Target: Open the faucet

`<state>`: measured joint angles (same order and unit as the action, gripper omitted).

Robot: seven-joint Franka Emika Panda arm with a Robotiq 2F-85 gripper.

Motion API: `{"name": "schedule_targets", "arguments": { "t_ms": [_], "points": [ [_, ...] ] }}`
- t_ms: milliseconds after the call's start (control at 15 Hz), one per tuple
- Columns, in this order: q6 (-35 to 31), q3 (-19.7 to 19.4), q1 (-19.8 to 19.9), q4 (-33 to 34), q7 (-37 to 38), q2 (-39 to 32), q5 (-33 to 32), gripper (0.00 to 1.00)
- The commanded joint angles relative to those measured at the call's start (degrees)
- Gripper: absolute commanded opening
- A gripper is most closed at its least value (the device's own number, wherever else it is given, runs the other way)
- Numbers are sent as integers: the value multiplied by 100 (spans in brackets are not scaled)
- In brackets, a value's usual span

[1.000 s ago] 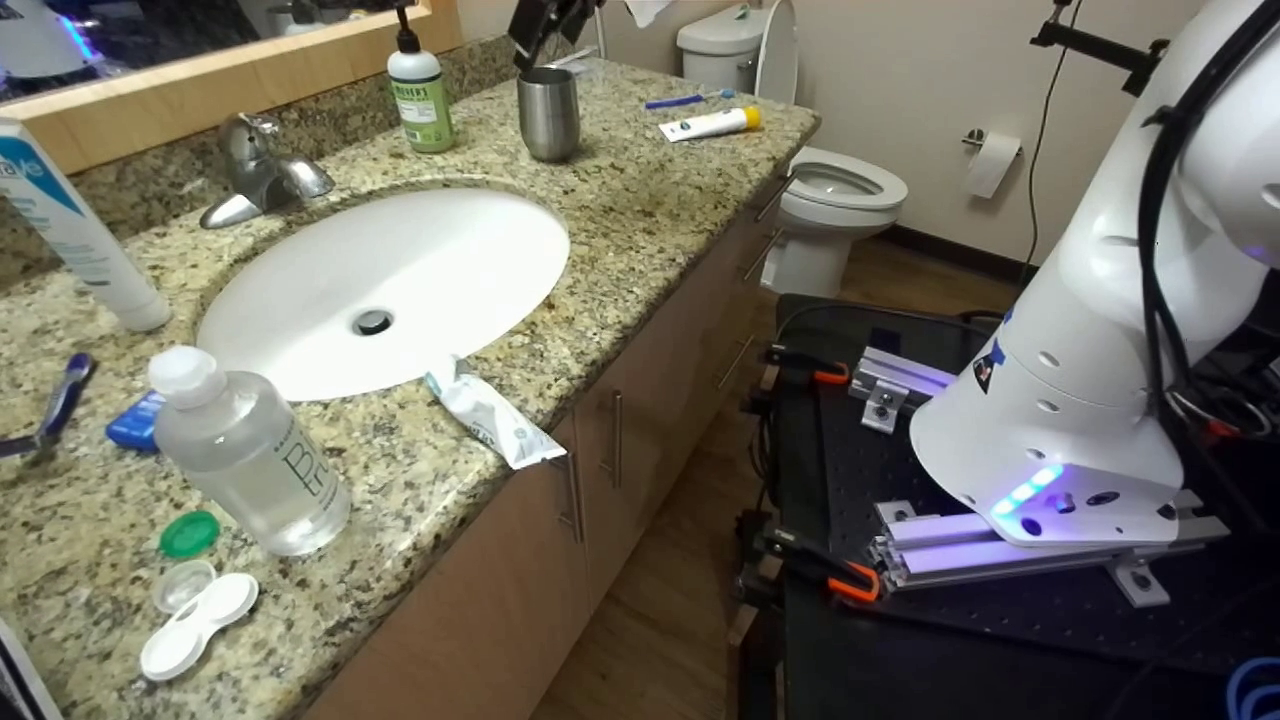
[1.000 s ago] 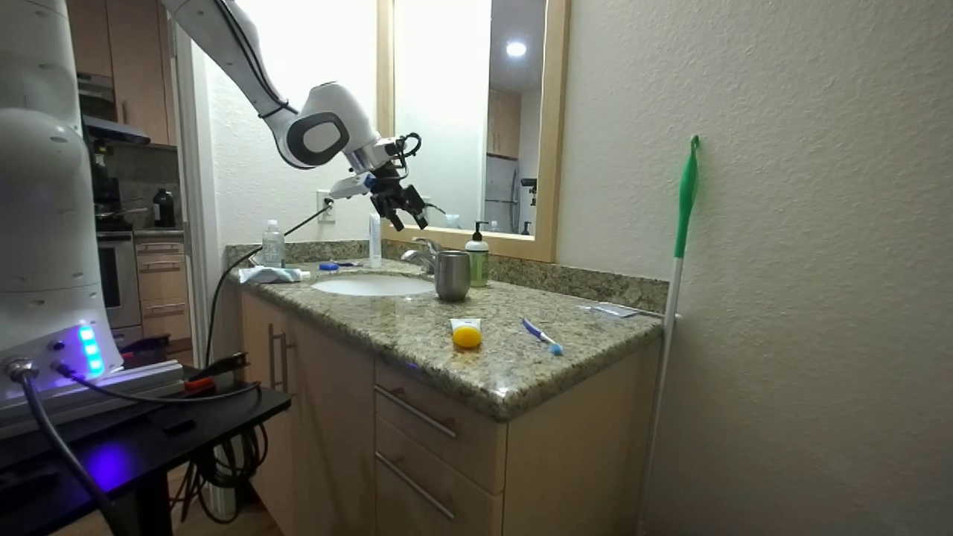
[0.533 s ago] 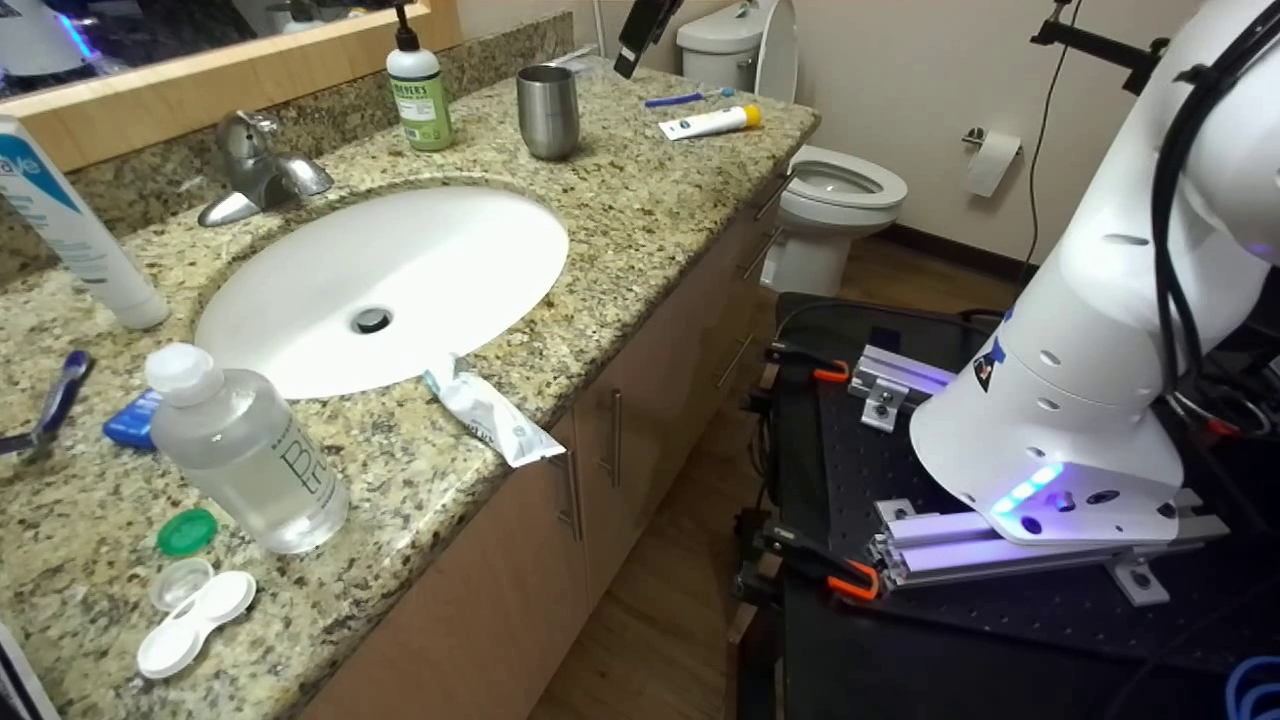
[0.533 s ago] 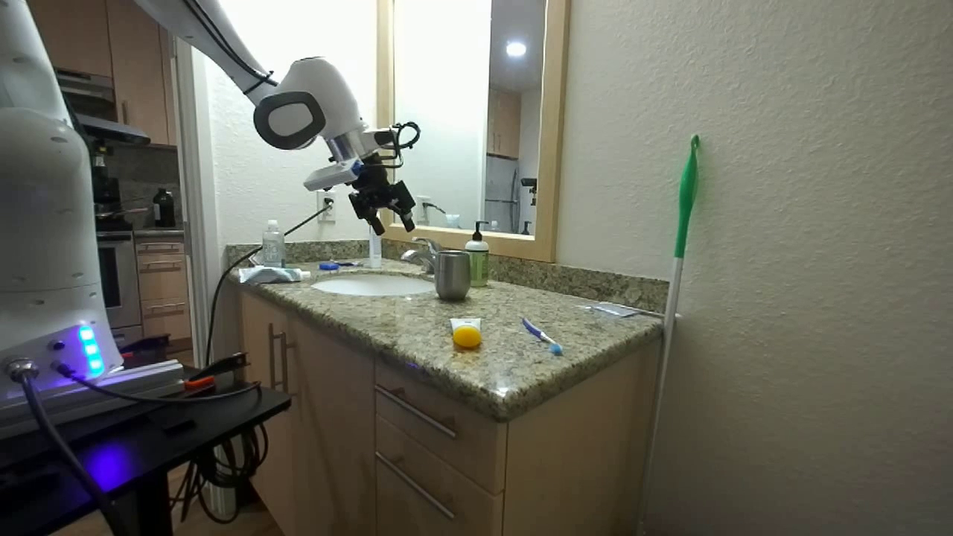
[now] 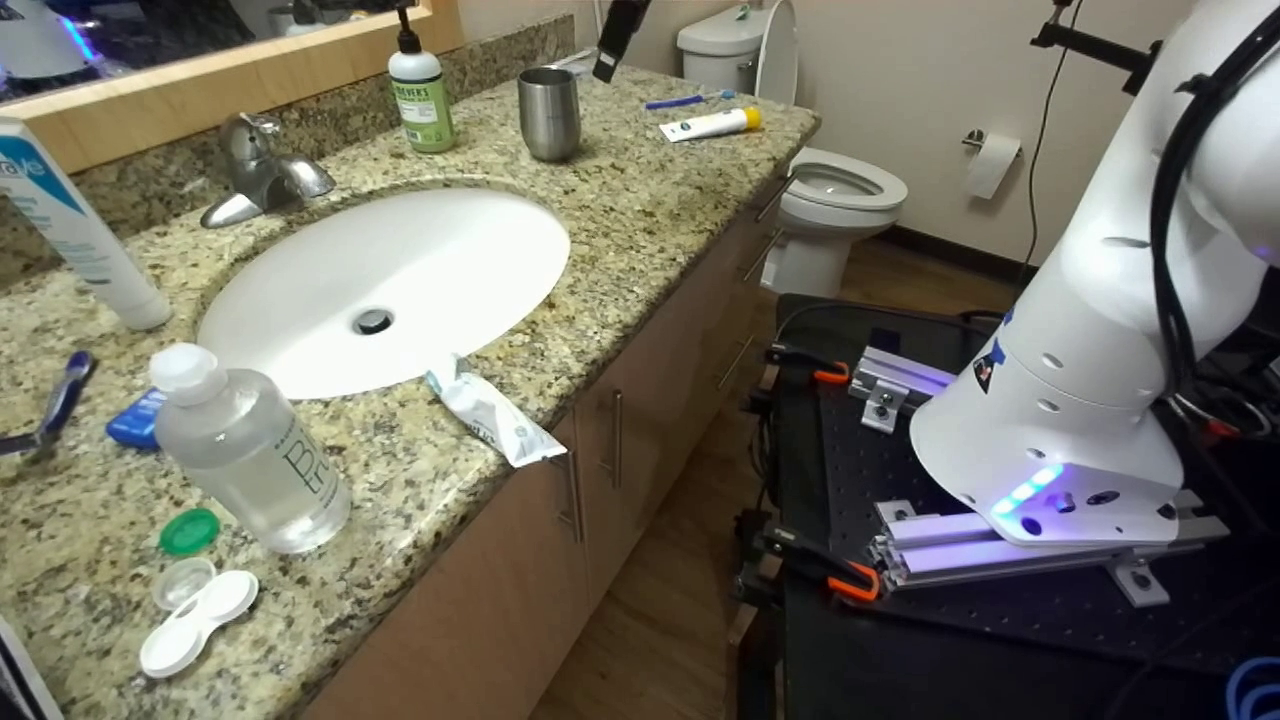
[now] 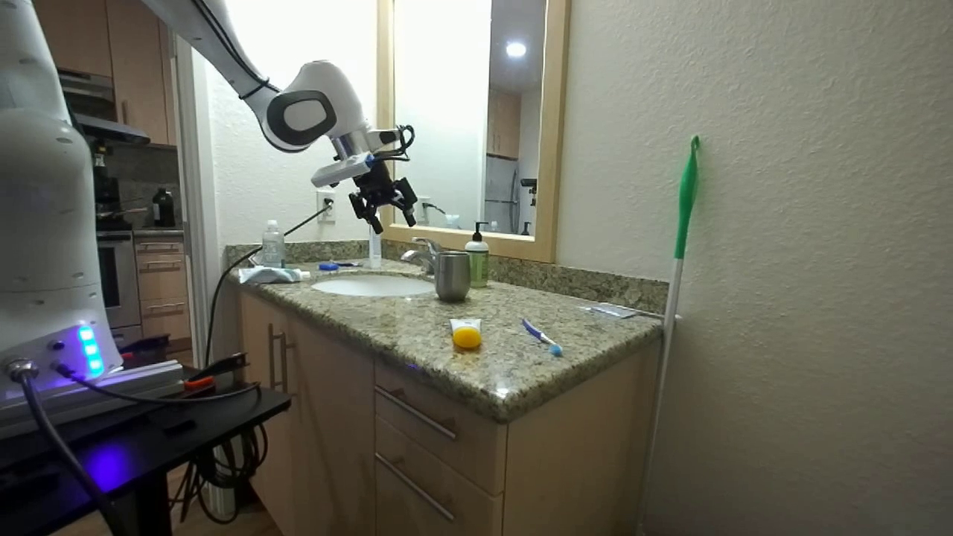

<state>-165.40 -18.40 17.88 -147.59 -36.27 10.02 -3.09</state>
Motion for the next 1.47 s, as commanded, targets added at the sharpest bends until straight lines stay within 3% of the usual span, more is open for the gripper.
{"name": "schedule_targets", "arguments": {
  "t_ms": [0,67,200,400,533,600,667,733,1000,1067,1200,1400],
  "points": [
    [228,1403,668,567,1388,-690,-1618,100],
    [20,556,60,246,1000,-344,-1104,100],
    [49,968,124,405,1475,-605,-1505,100],
    [82,1000,183,487,1473,-680,-1526,100],
    [84,915,52,715,1015,-904,-869,100],
    [99,1171,162,876,873,-1077,-577,100],
    [226,1263,-51,1084,661,-1264,-269,100],
    [364,1429,-154,1290,777,-1439,-393,100],
    [710,1327,-1060,2228,1915,-2237,-1799,100],
    [686,1320,-1172,2490,2030,-2404,-1782,100],
    [663,1490,-1117,3004,1957,-2727,-1048,100],
    [748,2038,-690,3580,1375,-3074,407,100]
  ]
}}
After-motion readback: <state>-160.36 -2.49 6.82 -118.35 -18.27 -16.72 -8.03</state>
